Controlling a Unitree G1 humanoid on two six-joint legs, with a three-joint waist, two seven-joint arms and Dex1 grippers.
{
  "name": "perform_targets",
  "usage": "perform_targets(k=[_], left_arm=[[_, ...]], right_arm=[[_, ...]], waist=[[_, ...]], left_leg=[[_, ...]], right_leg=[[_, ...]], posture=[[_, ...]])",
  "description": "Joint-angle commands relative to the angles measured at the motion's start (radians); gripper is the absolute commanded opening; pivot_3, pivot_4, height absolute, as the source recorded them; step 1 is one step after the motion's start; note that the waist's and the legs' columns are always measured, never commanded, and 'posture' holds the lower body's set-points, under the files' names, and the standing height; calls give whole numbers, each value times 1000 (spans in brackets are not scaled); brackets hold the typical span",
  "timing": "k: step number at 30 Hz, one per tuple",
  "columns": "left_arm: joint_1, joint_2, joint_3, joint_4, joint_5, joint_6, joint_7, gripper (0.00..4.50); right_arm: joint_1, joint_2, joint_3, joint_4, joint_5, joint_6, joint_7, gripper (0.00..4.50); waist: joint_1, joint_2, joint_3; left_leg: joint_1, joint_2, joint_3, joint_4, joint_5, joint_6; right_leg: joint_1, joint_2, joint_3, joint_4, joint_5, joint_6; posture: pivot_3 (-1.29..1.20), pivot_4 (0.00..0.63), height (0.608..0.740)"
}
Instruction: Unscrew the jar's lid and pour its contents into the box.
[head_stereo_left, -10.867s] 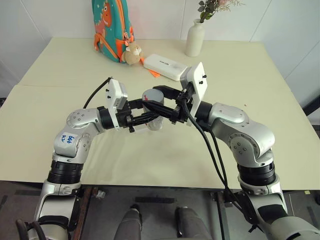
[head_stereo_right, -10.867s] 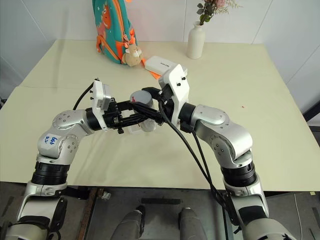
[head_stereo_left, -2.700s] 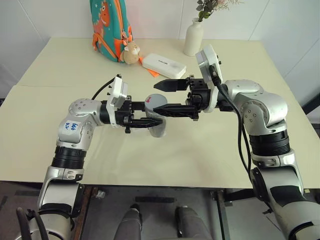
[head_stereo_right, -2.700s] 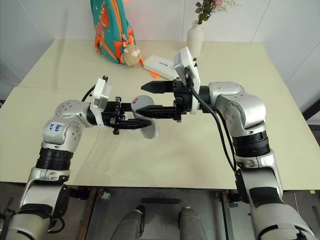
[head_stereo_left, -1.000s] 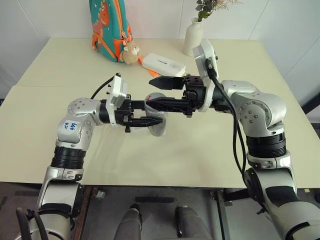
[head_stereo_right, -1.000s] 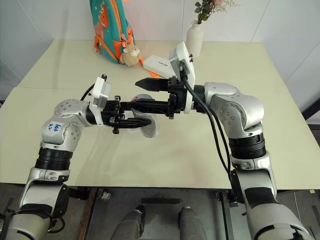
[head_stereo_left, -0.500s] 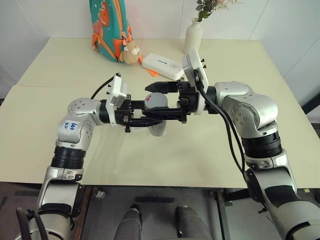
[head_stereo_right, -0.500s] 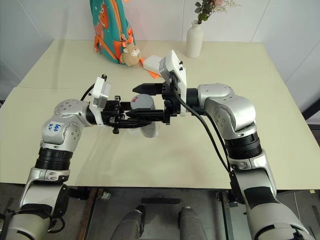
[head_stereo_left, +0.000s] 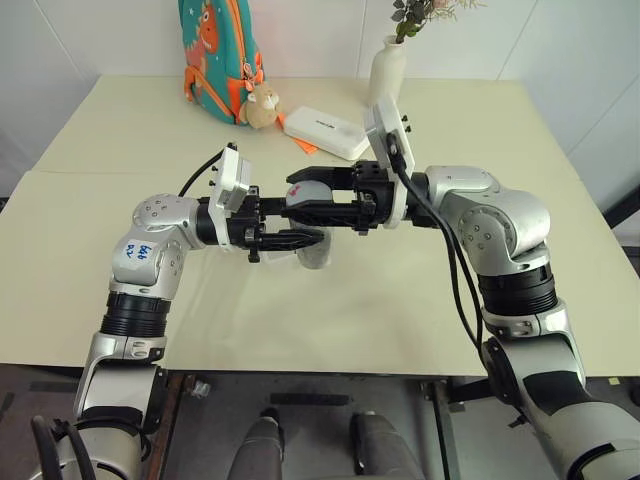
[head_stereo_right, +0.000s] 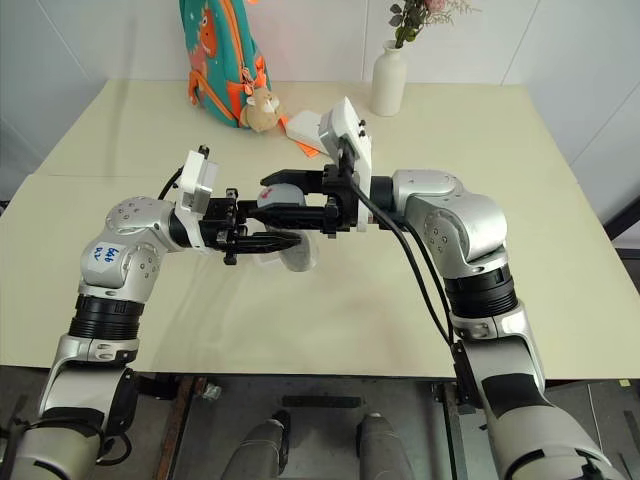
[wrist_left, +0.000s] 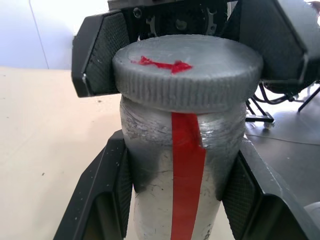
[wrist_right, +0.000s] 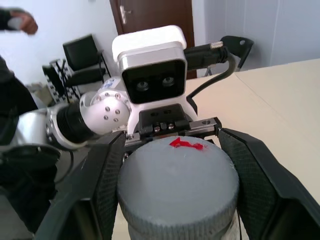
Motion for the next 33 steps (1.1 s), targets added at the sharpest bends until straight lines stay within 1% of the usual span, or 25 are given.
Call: perform_targets(k=[1, 4, 7, 8, 11, 15, 17, 19, 22, 27, 30, 33], left_arm=[[-11, 6, 7, -26, -12, -7, -3, 2002], [-7, 11, 9, -30, -12, -6, -1, 2002], [1, 16, 12, -38, -13, -5, -1, 2002], [3, 20, 16, -40, -14, -4, 1, 2002], [8, 37, 42, -34, -21, 2, 15, 2002], [13, 55, 76, -17, -34, 4, 25, 2002], [11, 61, 88, -2, -35, 3, 29, 2002], [4, 61, 100, 26, -33, -3, 33, 2002], [-8, 58, 104, 50, -29, -10, 33, 2002], [-26, 51, 103, 80, -29, -15, 33, 2002], [-31, 53, 107, 85, -30, -15, 33, 2002], [-33, 53, 113, 88, -34, -12, 39, 2002]], right_arm=[[-50, 26, -129, -38, 157, 96, -65, 2846], [-48, 31, -173, -57, 212, 131, -112, 2846], [-23, 0, -167, -100, 181, 106, -142, 2846], [3, -24, -164, -127, 149, 76, -151, 2846], [147, -140, -157, -200, -18, -99, -157, 2846], [302, -204, -253, -208, -58, -163, -229, 2846], [409, -242, -254, -220, -111, -223, -217, 2846], [527, -224, -270, -191, -150, -282, -258, 2846], [607, -194, -269, -119, -202, -369, -298, 2846], [632, -161, -237, 45, -284, -512, -300, 2846], [628, -137, -241, 106, -267, -531, -278, 2846], [628, -134, -244, 134, -260, -545, -252, 3576]], waist=[[0, 0, 0], [0, 0, 0], [-1, 0, 0], [-1, 0, 0], [6, 0, 0], [14, 0, 0], [16, 0, 0], [18, 0, 0], [11, 0, 0], [1, 0, 0], [1, 0, 0], [0, 0, 0]], left_leg=[[0, 0, 0, 0, 0, 0], [0, 0, 0, 0, 0, 0], [0, 0, 0, 0, 0, 0], [0, 0, 0, 0, 0, 0], [0, 0, 0, -1, 0, 0], [-3, -1, 0, 0, 0, 1], [-3, -1, 1, 0, 0, 1], [-2, 0, 1, 0, 0, 1], [-2, 0, 1, 1, 0, 1], [-2, -1, 2, 3, 1, 2], [0, -1, 2, 3, 2, 2], [0, -1, 2, 3, 2, 2]], right_leg=[[0, 0, 0, 0, 0, 0], [0, 0, 0, 0, 0, 0], [0, 0, 0, 0, 0, 0], [0, 0, 0, 0, 0, 0], [0, 0, 0, -1, 0, 0], [-1, -1, 0, -2, 0, 0], [-1, -1, 0, -1, 0, 0], [-1, 0, 0, -2, 0, 0], [-1, 0, 1, -1, 0, 0], [0, 0, 2, 0, 2, 1], [1, 0, 2, 0, 2, 1], [1, 0, 2, 0, 2, 1]], posture=[[0, 150, 740], [0, 150, 740], [0, 150, 740], [0, 150, 740], [0, 150, 740], [0, 150, 740], [0, 150, 740], [0, 150, 740], [0, 150, 740], [0, 150, 740], [0, 150, 740], [0, 150, 740]])
